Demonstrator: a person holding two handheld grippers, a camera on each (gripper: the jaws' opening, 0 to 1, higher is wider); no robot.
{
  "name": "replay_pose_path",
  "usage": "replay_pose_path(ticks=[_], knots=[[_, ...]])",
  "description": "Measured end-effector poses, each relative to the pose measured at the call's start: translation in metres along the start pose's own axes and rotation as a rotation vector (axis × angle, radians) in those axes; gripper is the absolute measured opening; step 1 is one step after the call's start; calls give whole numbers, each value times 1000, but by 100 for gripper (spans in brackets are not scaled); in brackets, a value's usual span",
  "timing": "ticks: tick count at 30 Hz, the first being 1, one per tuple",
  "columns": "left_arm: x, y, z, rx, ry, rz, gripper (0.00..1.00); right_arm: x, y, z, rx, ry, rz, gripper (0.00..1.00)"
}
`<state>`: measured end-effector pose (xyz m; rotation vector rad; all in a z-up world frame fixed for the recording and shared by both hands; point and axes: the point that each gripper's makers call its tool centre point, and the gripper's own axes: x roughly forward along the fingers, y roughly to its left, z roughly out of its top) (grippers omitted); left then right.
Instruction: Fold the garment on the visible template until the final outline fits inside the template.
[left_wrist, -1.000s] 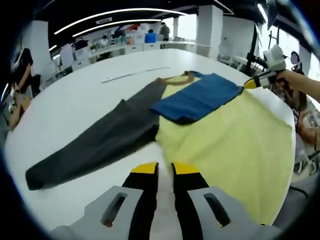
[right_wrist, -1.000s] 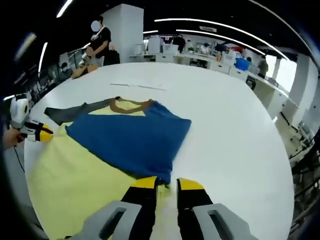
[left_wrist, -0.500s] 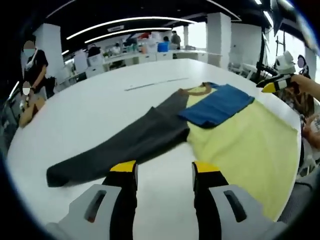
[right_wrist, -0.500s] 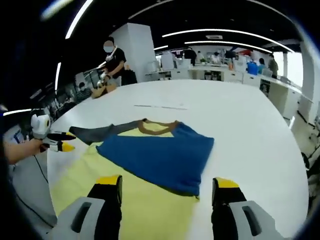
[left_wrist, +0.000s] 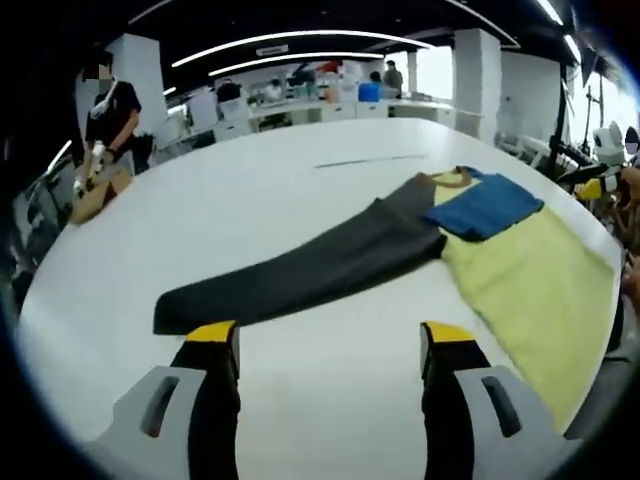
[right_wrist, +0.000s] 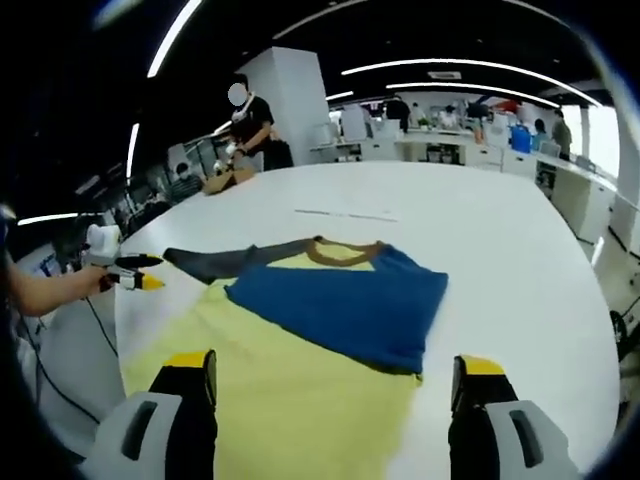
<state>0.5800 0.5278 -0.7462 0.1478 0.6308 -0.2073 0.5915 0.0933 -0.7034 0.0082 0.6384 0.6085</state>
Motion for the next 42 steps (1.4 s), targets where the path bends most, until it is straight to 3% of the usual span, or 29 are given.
replay_pose_path(ticks=[12,23,32,42], knots=[[-9,42,-1,-38,-25,79,79,-12,21,-2,-46,-9,45,99],[-12,78,-7,-72,-32,146,71,-26,33,-1,-69,-56,58,99],[-12,102,3,-78,-96,186,54,-32,33,-2,-66,-66,41,97],[1,118,-7,-73,-58,213,30,-34,38,-1,-76,-83,42,93]])
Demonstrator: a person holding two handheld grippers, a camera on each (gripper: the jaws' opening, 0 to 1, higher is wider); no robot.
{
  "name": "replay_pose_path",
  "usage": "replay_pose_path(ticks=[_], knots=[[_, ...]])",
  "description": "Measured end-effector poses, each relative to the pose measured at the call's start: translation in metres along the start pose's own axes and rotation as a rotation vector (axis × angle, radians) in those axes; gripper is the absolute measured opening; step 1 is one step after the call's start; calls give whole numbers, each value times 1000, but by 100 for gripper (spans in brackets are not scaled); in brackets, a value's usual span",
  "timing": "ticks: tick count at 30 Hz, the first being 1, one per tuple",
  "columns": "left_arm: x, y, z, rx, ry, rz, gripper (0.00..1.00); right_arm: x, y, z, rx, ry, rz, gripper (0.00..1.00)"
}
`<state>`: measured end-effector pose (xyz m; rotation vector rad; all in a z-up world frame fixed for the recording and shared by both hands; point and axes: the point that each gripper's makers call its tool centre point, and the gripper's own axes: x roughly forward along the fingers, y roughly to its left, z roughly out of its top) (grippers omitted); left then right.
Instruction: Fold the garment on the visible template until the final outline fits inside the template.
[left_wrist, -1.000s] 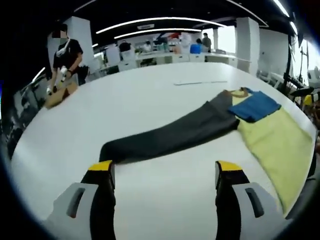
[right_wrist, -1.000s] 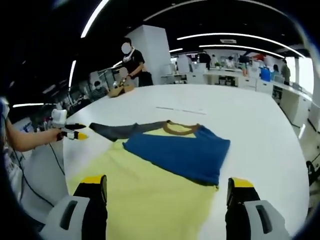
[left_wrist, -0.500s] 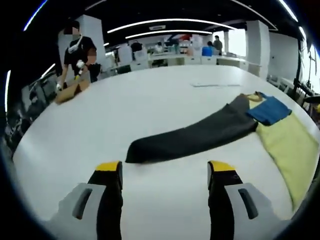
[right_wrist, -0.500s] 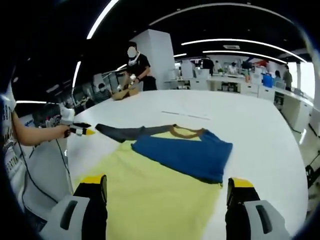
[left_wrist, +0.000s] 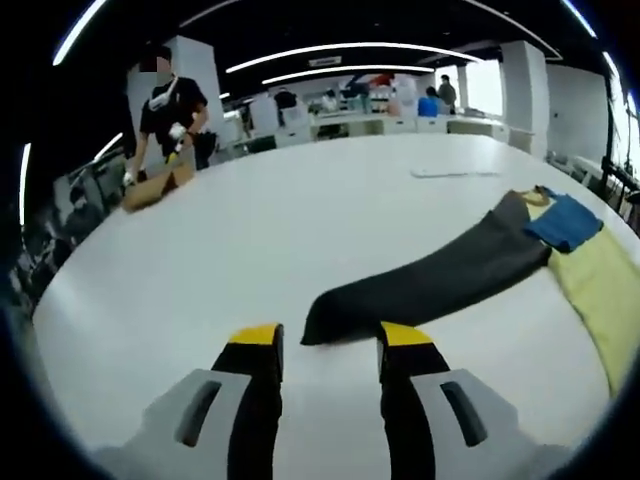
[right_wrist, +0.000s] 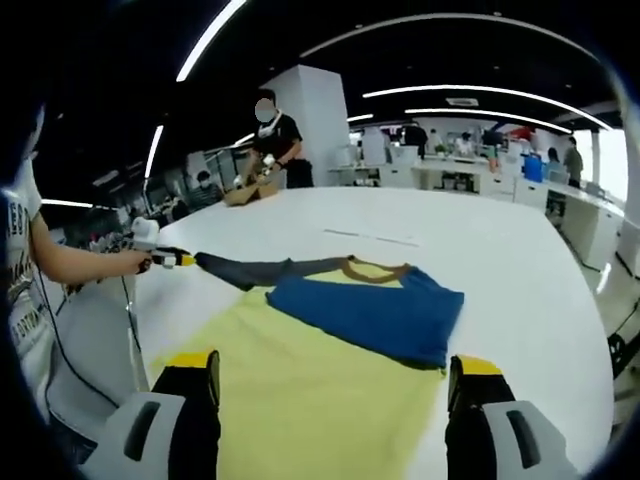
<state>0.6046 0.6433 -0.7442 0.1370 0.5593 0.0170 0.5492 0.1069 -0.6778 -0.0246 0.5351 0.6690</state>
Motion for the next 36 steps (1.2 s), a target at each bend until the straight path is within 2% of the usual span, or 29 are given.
replay_pose_path(ticks=[6,8,10,12,16,20,23,28,33,36], knots=[[10,7,-11,-37,29,2,22,-1,-4,-3,13,5,-20,92],[11,7,-11,-48,30,0,18,-2,-4,-3,15,5,-25,92],[13,4,-11,-116,26,-20,17,-3,-5,-4,18,8,-29,92],[15,7,-10,-106,30,-15,15,-3,-6,-5,19,12,-34,91],[15,4,-8,-102,30,-28,1,-5,-5,-5,21,11,-39,91],[10,2,-6,-93,33,-30,0,-5,-5,-5,24,10,-42,90],[4,0,1,-124,9,-41,0,-4,-3,-6,22,13,-43,90],[-8,-4,10,-53,15,-46,0,-3,1,-5,21,4,-33,90],[-20,-15,29,1,-22,-75,0,-3,4,-5,18,-2,-25,91],[-26,-19,35,38,-9,-70,0,-3,4,-4,19,-10,-24,91]])
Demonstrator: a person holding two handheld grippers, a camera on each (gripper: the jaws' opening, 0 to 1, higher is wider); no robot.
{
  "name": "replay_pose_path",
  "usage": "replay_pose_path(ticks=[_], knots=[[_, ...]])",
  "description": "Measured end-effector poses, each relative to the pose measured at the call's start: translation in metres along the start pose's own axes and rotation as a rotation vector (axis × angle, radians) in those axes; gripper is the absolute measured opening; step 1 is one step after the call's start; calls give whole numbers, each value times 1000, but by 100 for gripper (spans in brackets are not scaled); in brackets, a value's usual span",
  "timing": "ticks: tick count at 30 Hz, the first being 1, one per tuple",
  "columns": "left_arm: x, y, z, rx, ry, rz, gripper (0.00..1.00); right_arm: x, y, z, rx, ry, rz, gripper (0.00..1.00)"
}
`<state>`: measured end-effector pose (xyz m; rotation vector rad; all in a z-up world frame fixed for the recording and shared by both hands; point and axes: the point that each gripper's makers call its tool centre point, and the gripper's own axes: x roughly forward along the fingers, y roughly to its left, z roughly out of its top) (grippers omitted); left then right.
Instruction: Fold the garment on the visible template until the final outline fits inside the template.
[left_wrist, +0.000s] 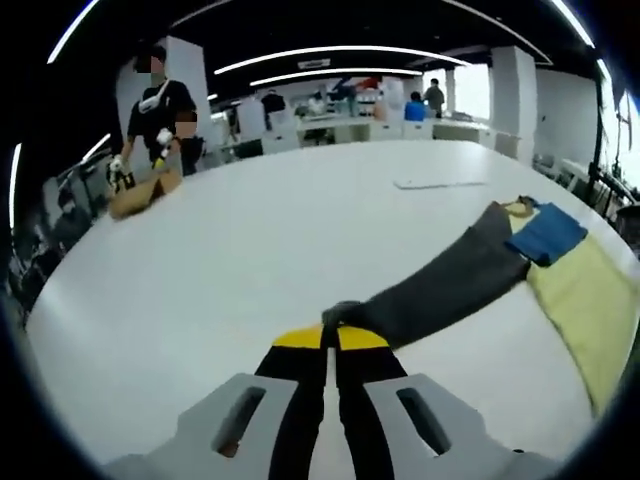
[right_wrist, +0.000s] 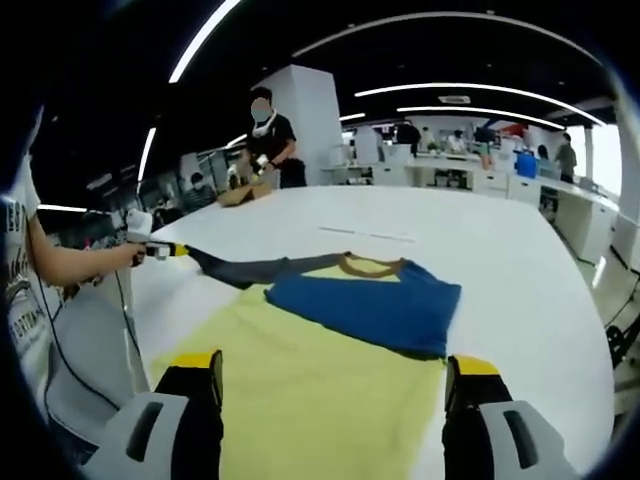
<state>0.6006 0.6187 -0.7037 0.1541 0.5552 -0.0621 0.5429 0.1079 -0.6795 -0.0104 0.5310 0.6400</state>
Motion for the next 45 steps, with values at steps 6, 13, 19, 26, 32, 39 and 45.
replay_pose_path(ticks=[6,13,19,26,32,39,45], knots=[[-11,-11,17,27,-25,-15,0,-2,1,-1,-4,-6,3,91],[-26,-28,39,19,-47,-54,0,-4,2,-3,-5,-12,9,91],[-36,-48,61,72,-77,-90,0,-5,4,-3,-3,-22,10,91],[-38,-89,83,144,-89,-175,0,-6,7,-6,-2,-24,19,91],[-34,-123,96,226,-96,-242,0,-9,8,-9,-3,-22,18,92],[-24,-178,97,323,-100,-341,0,-13,6,-13,6,-23,6,92],[-13,-225,82,366,-94,-408,0,-14,7,-16,11,-20,4,92]])
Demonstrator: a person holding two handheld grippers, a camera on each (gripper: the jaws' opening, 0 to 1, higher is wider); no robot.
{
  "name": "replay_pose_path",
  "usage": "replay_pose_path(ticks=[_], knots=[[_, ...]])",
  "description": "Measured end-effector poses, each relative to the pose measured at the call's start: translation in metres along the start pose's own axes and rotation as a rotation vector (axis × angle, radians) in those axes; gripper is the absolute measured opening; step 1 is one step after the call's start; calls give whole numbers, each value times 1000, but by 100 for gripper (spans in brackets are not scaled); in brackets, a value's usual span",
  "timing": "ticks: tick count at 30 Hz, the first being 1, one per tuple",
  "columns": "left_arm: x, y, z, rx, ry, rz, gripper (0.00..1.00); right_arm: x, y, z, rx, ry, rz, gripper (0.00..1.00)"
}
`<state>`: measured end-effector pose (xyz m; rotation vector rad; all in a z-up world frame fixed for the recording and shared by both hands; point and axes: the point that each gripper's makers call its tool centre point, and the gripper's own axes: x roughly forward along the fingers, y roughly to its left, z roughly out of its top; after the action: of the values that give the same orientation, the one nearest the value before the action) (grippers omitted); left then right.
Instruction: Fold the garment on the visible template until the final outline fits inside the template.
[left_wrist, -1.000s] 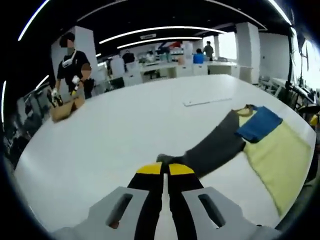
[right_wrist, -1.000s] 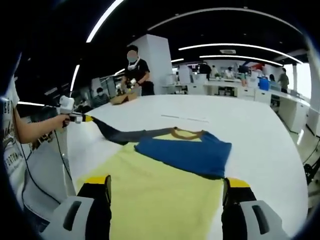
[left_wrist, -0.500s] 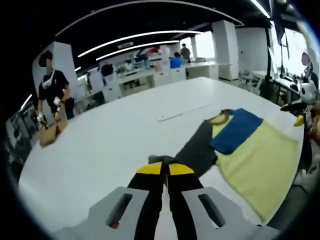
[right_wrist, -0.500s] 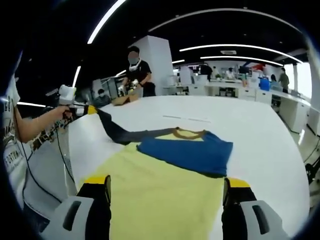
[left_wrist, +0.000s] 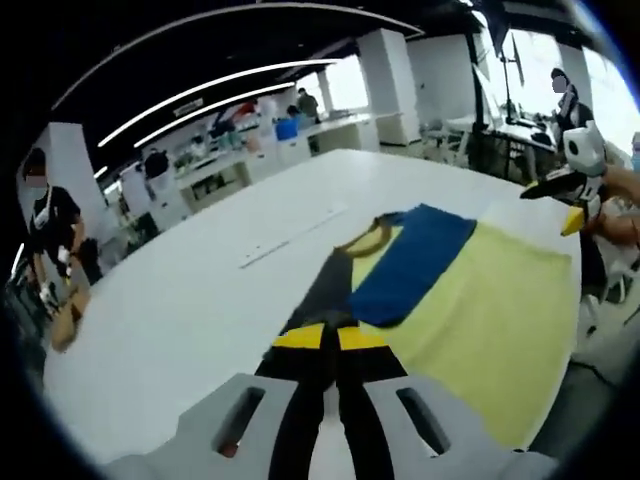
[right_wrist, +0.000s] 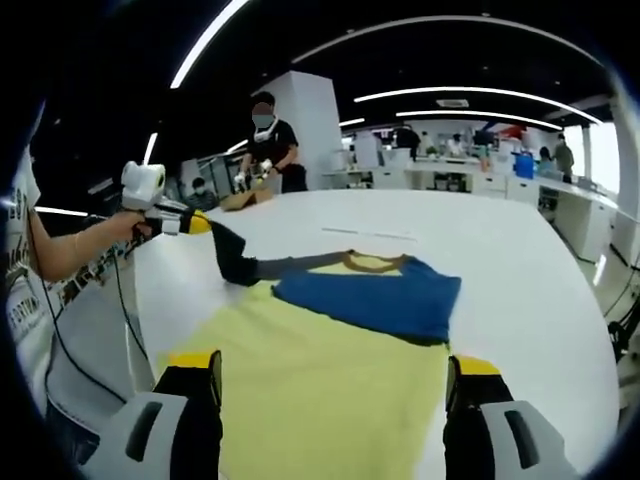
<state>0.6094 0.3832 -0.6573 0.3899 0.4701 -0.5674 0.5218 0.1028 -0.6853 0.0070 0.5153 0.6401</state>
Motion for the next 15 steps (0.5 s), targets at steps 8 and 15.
replay_pose_path(ticks=[8,15], knots=[[27,-51,-20,134,58,-57,0,-1,1,-4,5,9,-2,91],[47,-77,-36,168,86,-98,0,1,3,-6,6,17,0,91]])
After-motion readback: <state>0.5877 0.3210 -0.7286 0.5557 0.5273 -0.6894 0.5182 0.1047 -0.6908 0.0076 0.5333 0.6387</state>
